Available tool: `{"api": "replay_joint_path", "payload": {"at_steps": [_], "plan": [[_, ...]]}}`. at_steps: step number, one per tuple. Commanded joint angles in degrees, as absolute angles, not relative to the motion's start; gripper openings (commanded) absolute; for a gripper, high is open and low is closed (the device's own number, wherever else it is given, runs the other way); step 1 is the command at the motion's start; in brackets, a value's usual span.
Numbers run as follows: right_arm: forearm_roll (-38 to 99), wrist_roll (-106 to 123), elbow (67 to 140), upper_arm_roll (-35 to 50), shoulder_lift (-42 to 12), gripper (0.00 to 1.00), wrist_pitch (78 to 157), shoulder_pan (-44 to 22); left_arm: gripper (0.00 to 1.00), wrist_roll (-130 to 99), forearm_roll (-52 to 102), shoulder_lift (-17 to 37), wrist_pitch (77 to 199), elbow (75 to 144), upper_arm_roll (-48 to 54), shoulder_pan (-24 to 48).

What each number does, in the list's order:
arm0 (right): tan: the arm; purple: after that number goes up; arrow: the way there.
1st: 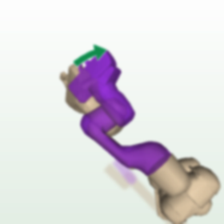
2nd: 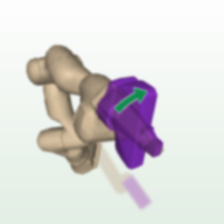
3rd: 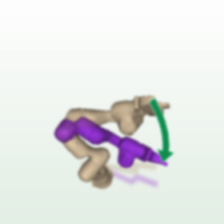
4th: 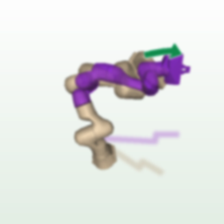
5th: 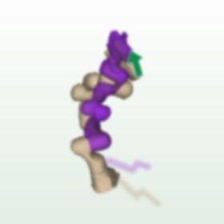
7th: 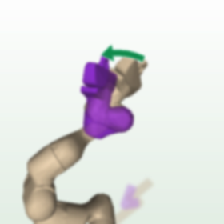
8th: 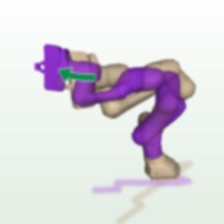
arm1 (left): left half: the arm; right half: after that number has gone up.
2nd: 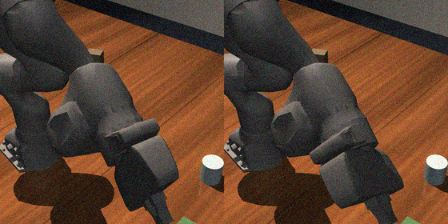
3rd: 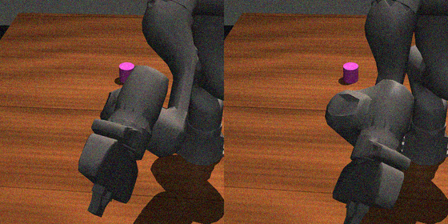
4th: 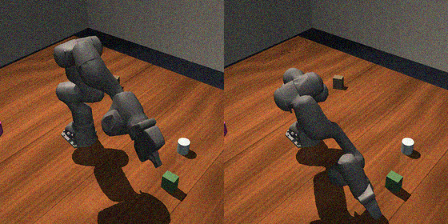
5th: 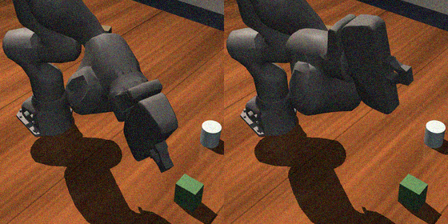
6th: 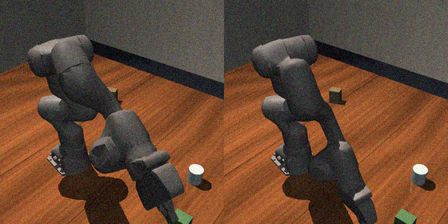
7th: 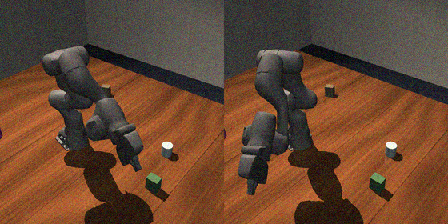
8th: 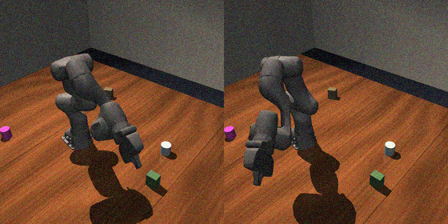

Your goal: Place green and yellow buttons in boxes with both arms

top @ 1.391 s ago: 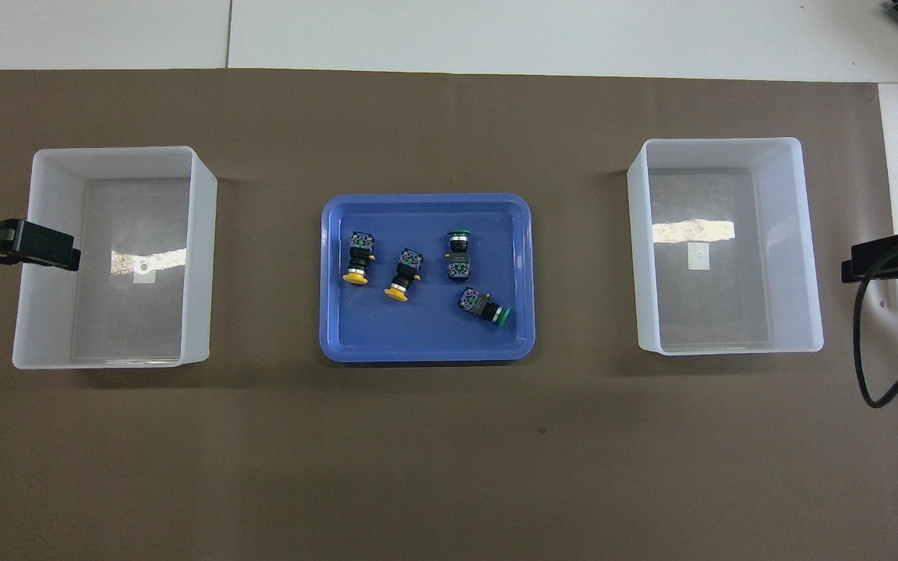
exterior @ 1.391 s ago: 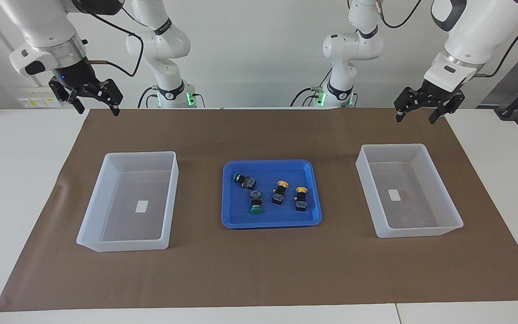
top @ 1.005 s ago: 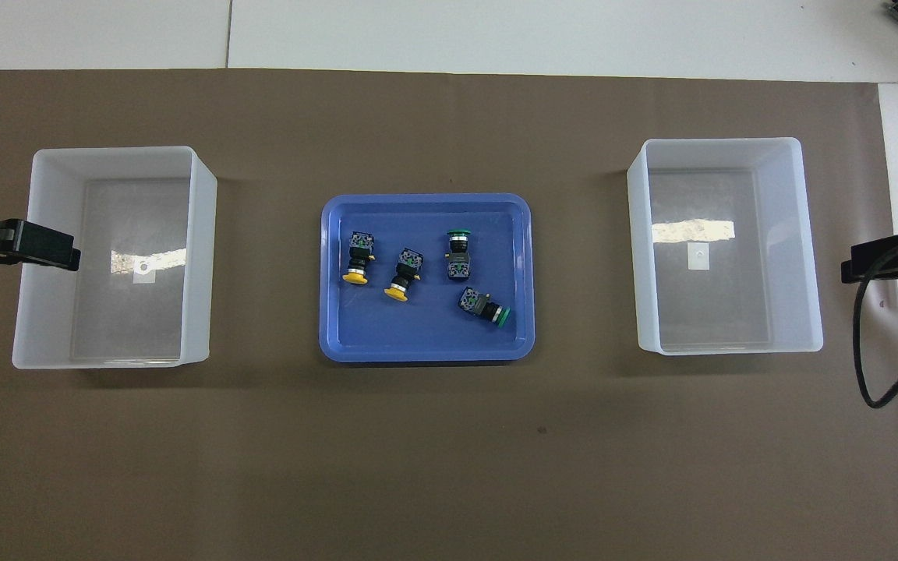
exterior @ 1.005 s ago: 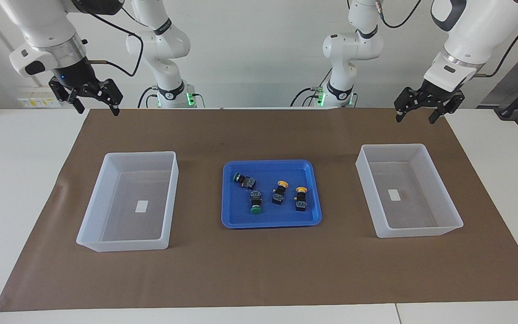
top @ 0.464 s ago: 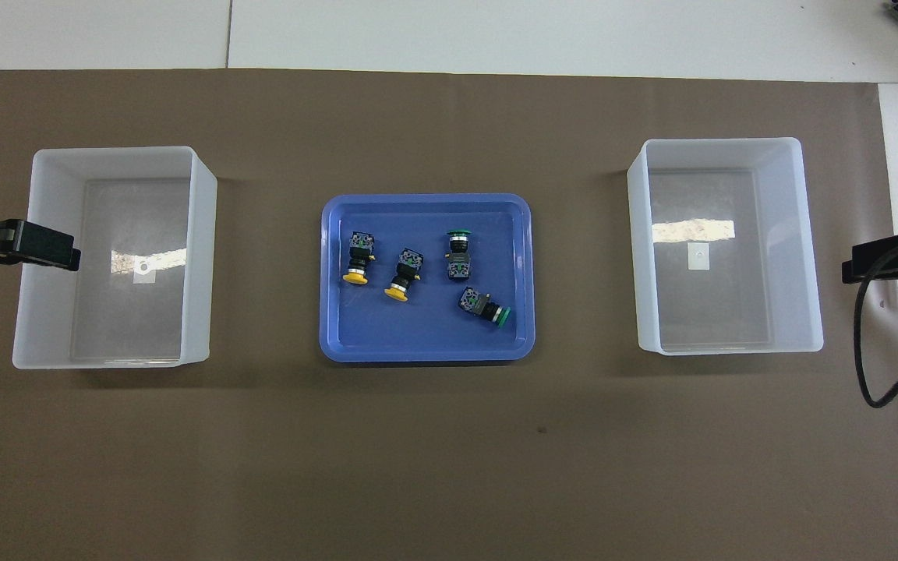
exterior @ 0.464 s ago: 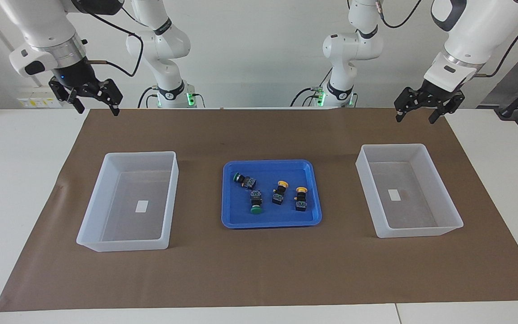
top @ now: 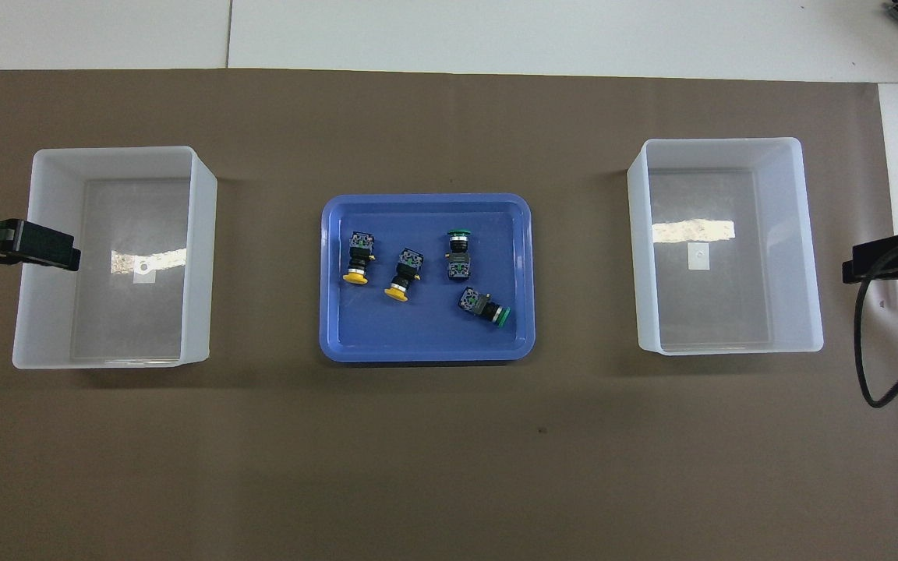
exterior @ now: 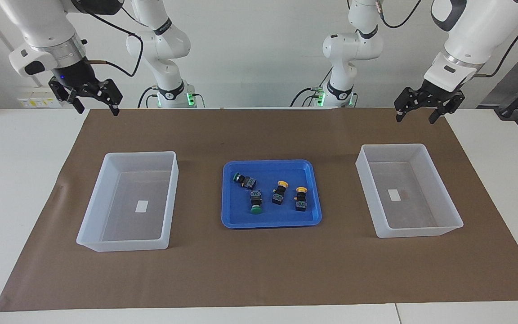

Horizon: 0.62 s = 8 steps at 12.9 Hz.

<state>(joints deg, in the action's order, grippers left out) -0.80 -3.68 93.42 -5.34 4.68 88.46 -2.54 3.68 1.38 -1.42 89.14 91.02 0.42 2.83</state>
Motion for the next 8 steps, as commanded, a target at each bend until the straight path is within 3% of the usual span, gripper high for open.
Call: {"api": "replay_joint_path", "payload": {"at_steps": [1, 8], "plan": [[-1.5, -4.3, 94.8, -5.0, 6.0, 1.00, 88.4, -2.0, 1.00, 2.9, 0.2, -2.9, 88.8, 92.5, 0.2, 3.3], [-1.6, -5.4, 94.9, -4.9, 6.1, 1.00, 88.3, -2.2, 1.00, 2.9, 0.2, -2.9, 88.8, 92.5, 0.2, 3.3]]}}
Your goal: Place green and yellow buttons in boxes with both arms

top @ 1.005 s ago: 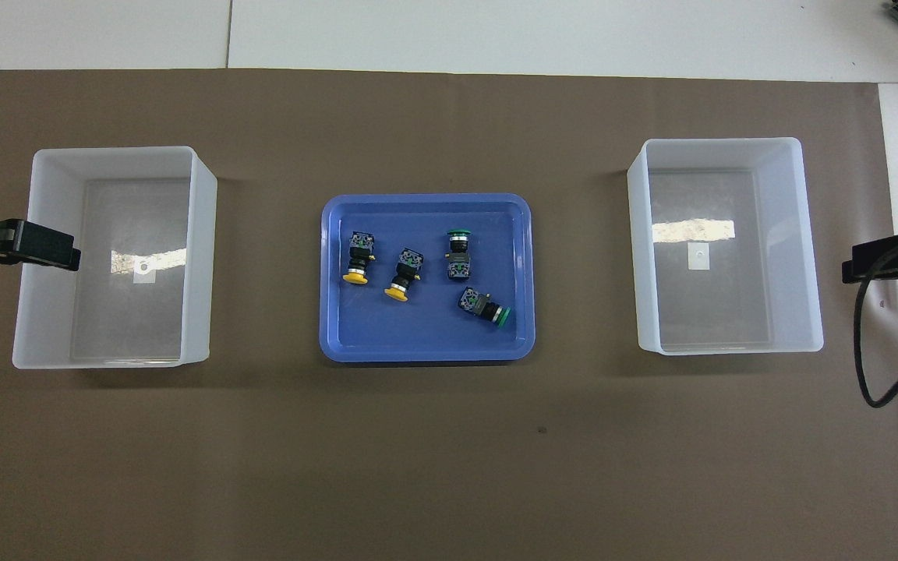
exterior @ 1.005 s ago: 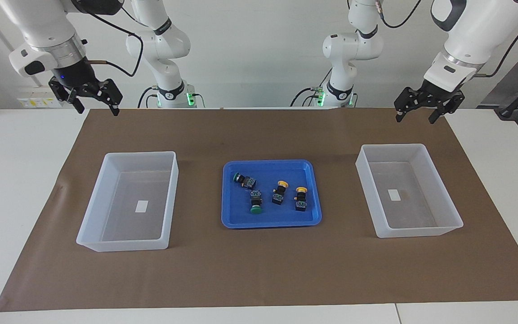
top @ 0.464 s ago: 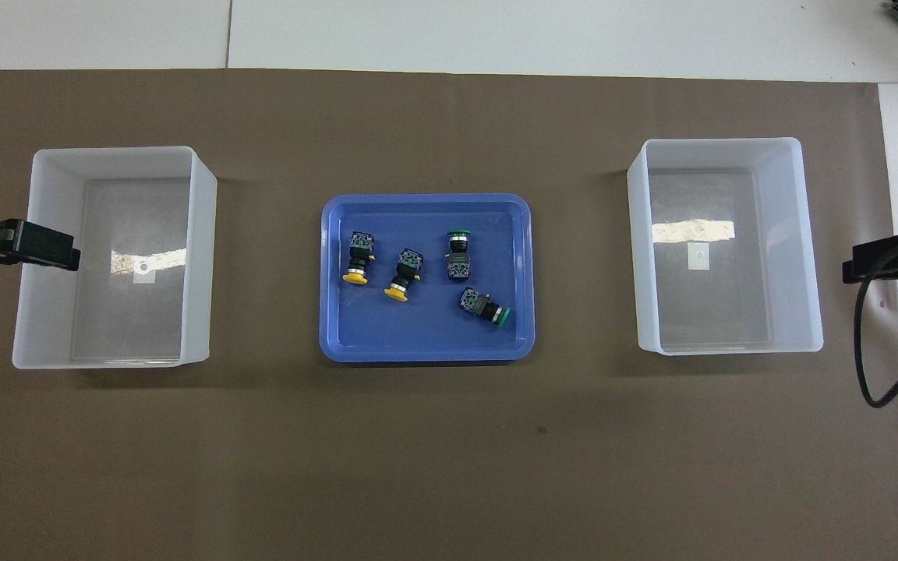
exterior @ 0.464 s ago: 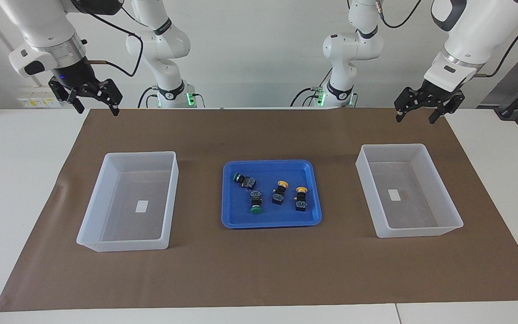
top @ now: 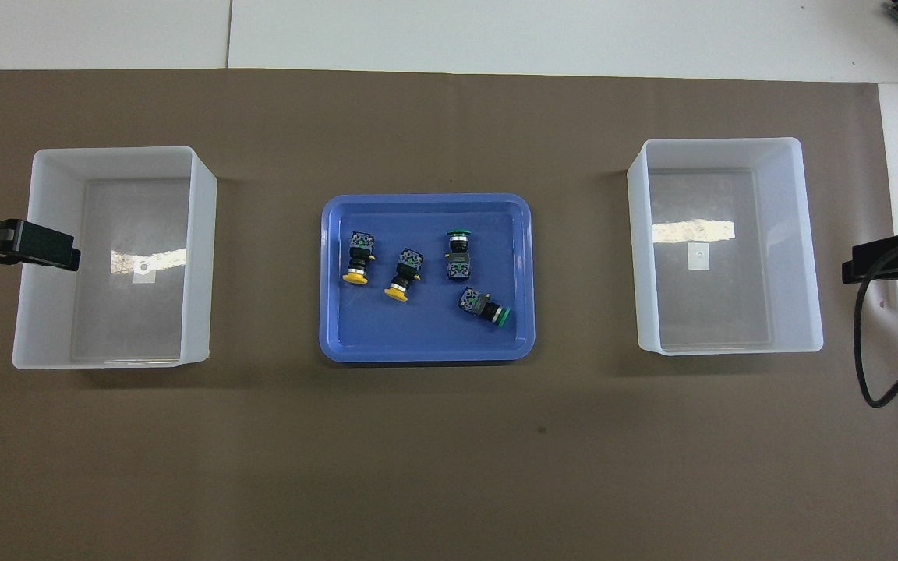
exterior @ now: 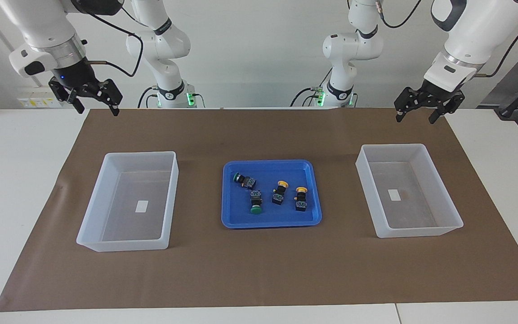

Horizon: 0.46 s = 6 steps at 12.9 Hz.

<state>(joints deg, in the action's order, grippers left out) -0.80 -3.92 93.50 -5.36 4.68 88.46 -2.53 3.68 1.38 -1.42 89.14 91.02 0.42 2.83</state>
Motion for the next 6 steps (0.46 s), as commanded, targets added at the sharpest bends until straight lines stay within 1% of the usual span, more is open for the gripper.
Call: {"api": "replay_joint_path", "payload": {"at_steps": [1, 3, 5, 6], "plan": [[-1.8, -6.2, 94.7, -4.8, 6.0, 1.00, 88.3, -2.5, 1.00, 2.9, 0.2, -2.9, 88.8, 92.4, 0.2, 3.3], [-2.6, -6.9, 94.2, -4.7, 5.5, 1.00, 88.6, -4.7, 1.00, 2.9, 0.2, -2.9, 88.8, 92.5, 0.2, 3.3], [-1.9, -10.4, 93.9, -3.7, 4.1, 1.00, 91.2, -5.4, 1.00, 2.9, 0.2, -2.9, 88.8, 92.5, 0.2, 3.3], [-1.8, -10.8, 93.9, -3.6, 3.3, 1.00, 92.2, -6.8, 1.00, 2.9, 0.2, -3.0, 88.8, 92.4, 0.2, 3.3]]}}
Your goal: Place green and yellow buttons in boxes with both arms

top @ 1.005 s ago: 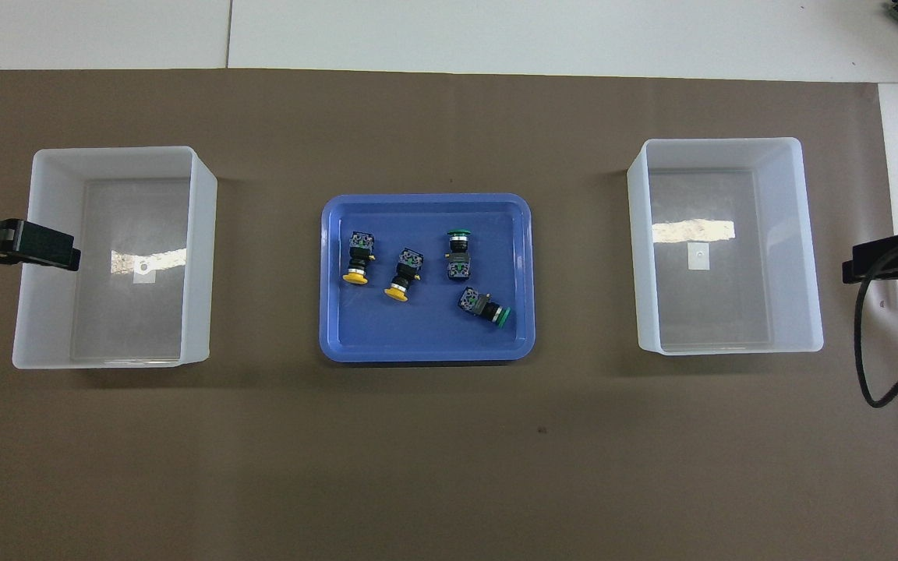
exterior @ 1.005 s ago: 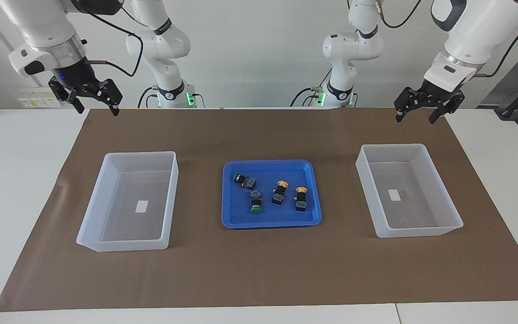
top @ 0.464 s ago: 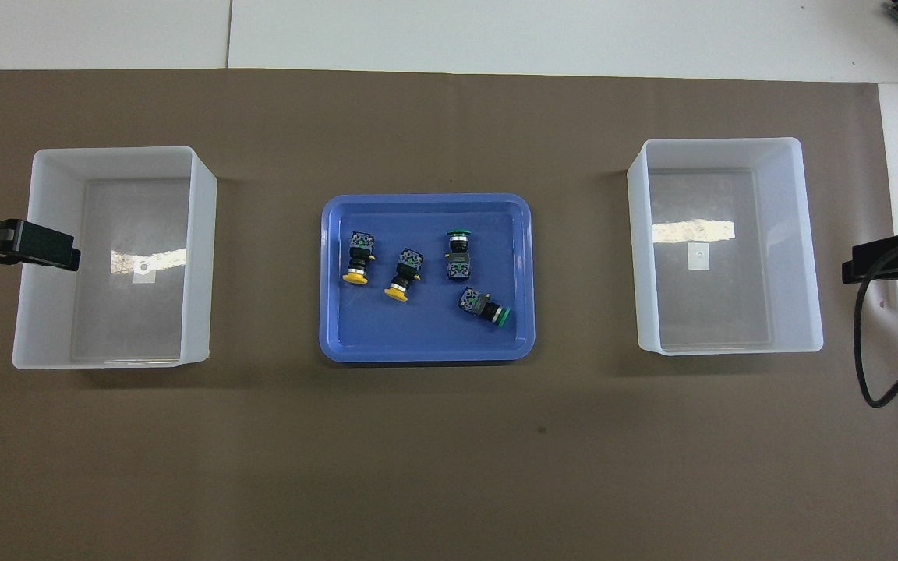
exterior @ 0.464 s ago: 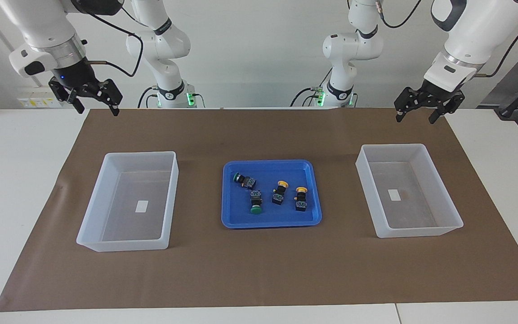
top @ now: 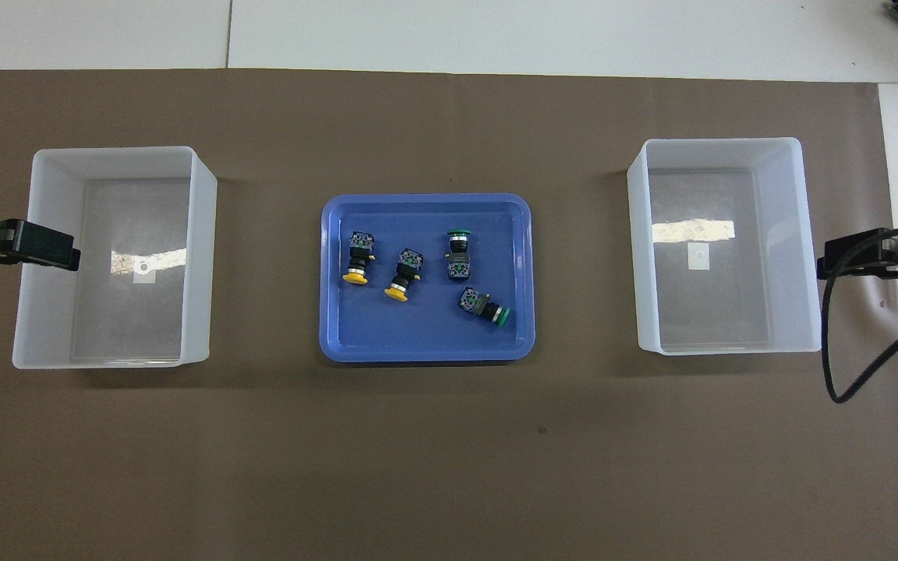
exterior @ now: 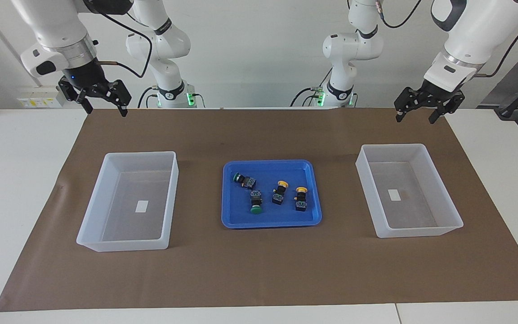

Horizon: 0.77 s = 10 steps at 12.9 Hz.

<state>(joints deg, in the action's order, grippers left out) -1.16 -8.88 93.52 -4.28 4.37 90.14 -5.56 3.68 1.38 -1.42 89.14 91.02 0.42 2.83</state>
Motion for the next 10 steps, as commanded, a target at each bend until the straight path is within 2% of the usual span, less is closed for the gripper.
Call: {"api": "replay_joint_path", "payload": {"at_steps": [1, 8, 10], "plan": [[-1.8, -12.9, 94.1, -3.6, 2.2, 1.00, 94.6, -8.2, 1.00, 2.9, 0.2, -2.9, 88.8, 92.4, 0.2, 3.3], [-1.0, -35.6, 94.3, -3.3, -16.6, 1.00, 116.1, -21.6, 1.00, 2.9, 0.2, -3.0, 88.8, 92.4, 0.2, 3.3], [-0.9, -39.3, 94.2, -3.3, -19.7, 1.00, 120.3, -24.1, 1.00, 2.9, 0.2, -2.9, 88.8, 92.4, 0.2, 3.3]]}}
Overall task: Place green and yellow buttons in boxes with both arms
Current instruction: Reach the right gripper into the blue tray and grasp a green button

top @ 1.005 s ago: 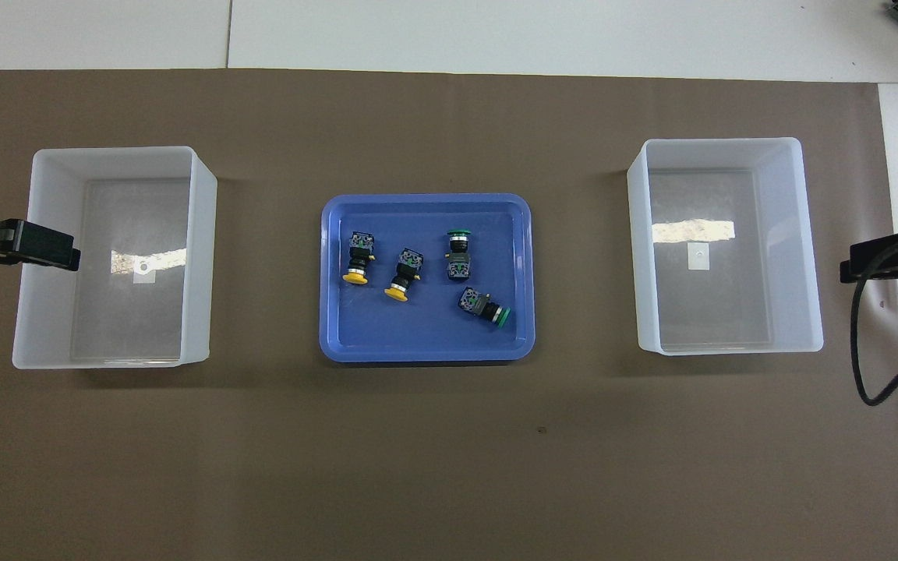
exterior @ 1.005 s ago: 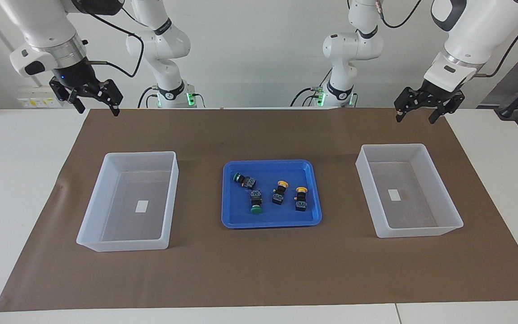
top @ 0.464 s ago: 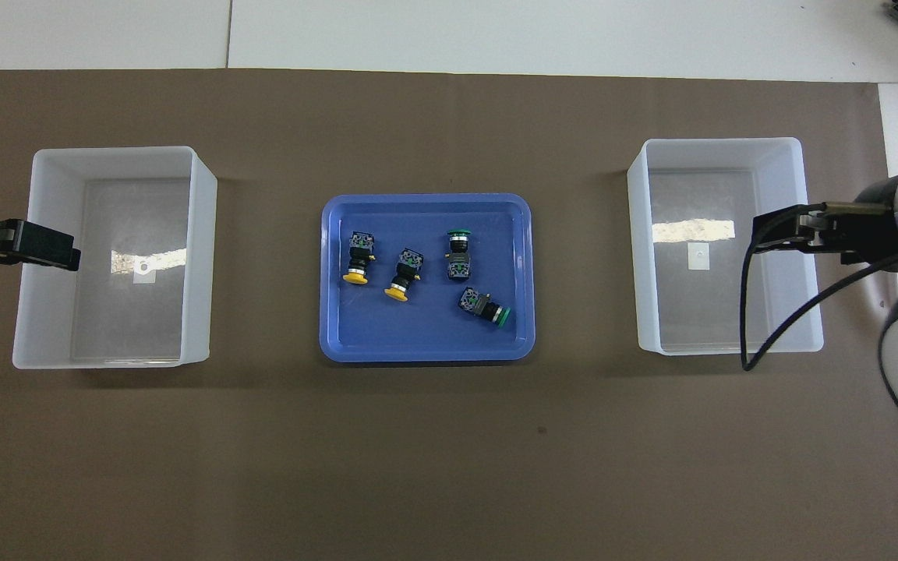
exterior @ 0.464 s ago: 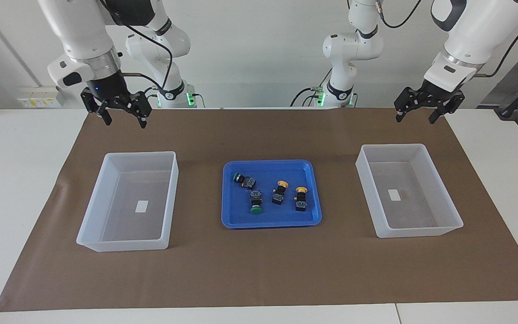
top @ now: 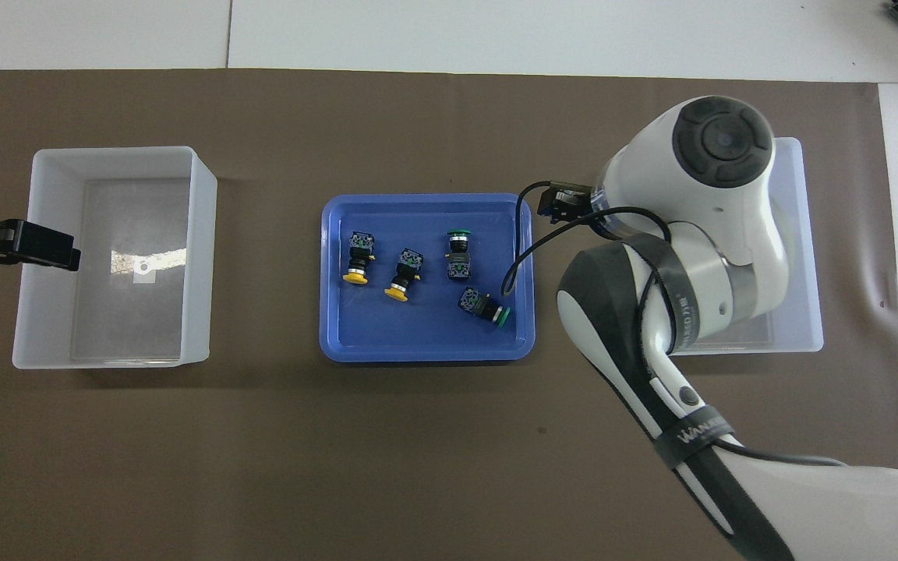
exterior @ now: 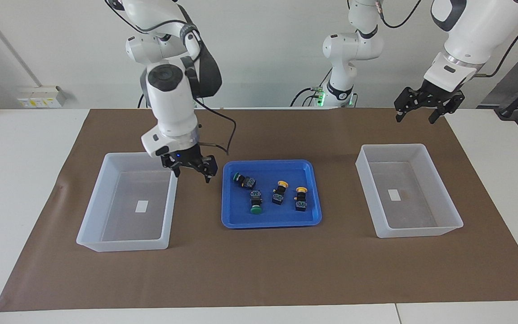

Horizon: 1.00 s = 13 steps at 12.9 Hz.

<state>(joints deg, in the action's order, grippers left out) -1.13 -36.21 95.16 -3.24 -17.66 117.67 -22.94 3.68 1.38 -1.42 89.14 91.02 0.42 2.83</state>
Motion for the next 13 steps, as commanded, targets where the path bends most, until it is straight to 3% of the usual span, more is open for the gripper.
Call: {"api": "replay_joint_path", "payload": {"at_steps": [1, 5, 13], "plan": [[-0.9, -41.8, 94.2, -3.4, -22.0, 1.00, 124.0, -25.8, 1.00, 2.9, 0.2, -2.9, 88.8, 92.4, 0.2, 3.3], [-1.9, -49.6, 88.1, -3.4, -32.8, 1.00, 130.1, -31.5, 1.00, 2.9, 0.2, -2.9, 88.8, 92.5, 0.2, 3.3], [-1.9, -43.4, 89.6, -3.3, -34.6, 1.00, 137.9, -32.4, 1.00, 2.9, 0.2, -2.9, 88.8, 92.4, 0.2, 3.3]]}}
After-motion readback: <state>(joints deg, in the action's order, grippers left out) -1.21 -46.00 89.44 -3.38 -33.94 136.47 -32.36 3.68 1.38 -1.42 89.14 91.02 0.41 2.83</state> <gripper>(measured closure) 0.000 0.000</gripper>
